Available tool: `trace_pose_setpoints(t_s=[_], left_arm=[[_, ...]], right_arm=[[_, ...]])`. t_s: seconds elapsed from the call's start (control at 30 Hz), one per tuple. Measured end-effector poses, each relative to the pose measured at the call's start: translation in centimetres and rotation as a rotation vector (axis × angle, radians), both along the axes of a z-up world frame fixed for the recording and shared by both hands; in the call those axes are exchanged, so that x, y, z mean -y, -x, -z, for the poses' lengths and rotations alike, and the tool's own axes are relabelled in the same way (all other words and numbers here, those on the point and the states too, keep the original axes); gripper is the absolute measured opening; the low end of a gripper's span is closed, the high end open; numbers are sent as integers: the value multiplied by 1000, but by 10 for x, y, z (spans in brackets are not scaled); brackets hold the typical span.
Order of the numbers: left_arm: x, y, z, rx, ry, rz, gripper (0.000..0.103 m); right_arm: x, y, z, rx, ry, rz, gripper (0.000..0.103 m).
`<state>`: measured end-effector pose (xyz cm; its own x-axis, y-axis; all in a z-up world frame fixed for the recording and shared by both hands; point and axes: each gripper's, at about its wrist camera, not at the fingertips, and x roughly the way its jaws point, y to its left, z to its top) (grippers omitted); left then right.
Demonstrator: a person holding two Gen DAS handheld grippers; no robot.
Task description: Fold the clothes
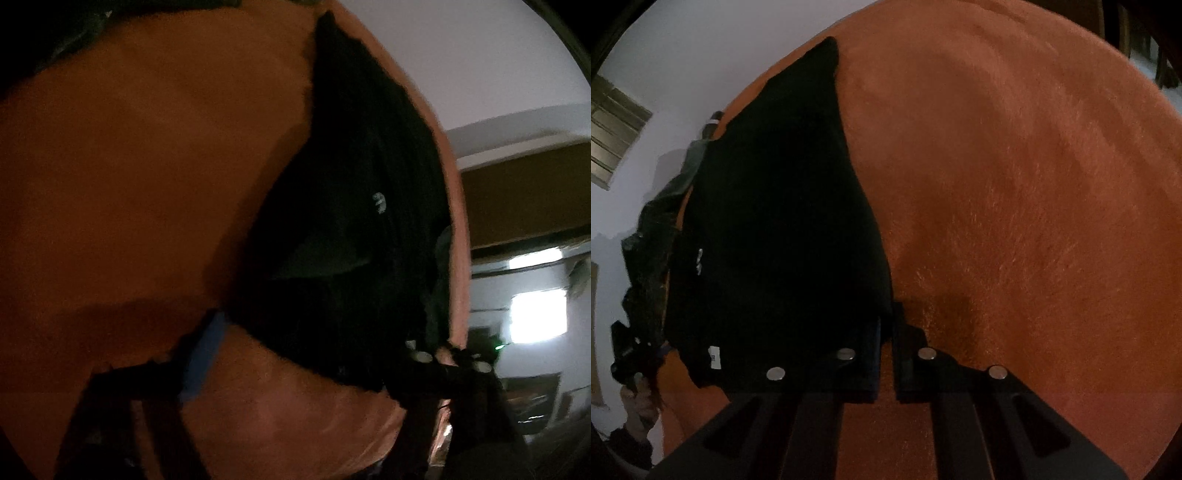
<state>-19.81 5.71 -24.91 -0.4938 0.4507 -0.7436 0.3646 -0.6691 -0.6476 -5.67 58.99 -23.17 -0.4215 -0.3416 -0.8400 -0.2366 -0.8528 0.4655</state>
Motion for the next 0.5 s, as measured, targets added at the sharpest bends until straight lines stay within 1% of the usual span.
trace_pose_setpoints(t_s=[0.07, 0.1, 0.13, 0.17, 0.23, 0.3, 0.37, 0.43, 0.5], left_arm=[[0, 1, -8, -39, 22, 2, 78], [1, 2, -8, -37, 28, 3, 78], [3, 3, -9, -35, 35, 3, 78], [4, 4, -9, -31, 36, 2, 78], [9, 6, -6, -27, 15, -20, 78], [14, 6, -7, -47, 20, -62, 77], [15, 8, -14, -78, 39, -71, 77], [12, 14, -21, -87, 69, -47, 77], [10, 19, -16, -48, 94, -19, 77]], right_arm=[[-7, -1, 3, 10, 64, 18, 9], [-11, -2, 4, 12, 97, 31, 14], [-14, -3, 4, 12, 124, 40, 22], [-17, -4, 5, 12, 150, 50, 25], [-17, -3, 3, 3, 176, 52, 40], [-15, 0, -1, -12, 175, 42, 47], [-17, 2, -4, -22, 193, 48, 49], [-21, 7, -3, -20, 238, 68, 49], [-24, 14, -1, -6, 269, 89, 49]])
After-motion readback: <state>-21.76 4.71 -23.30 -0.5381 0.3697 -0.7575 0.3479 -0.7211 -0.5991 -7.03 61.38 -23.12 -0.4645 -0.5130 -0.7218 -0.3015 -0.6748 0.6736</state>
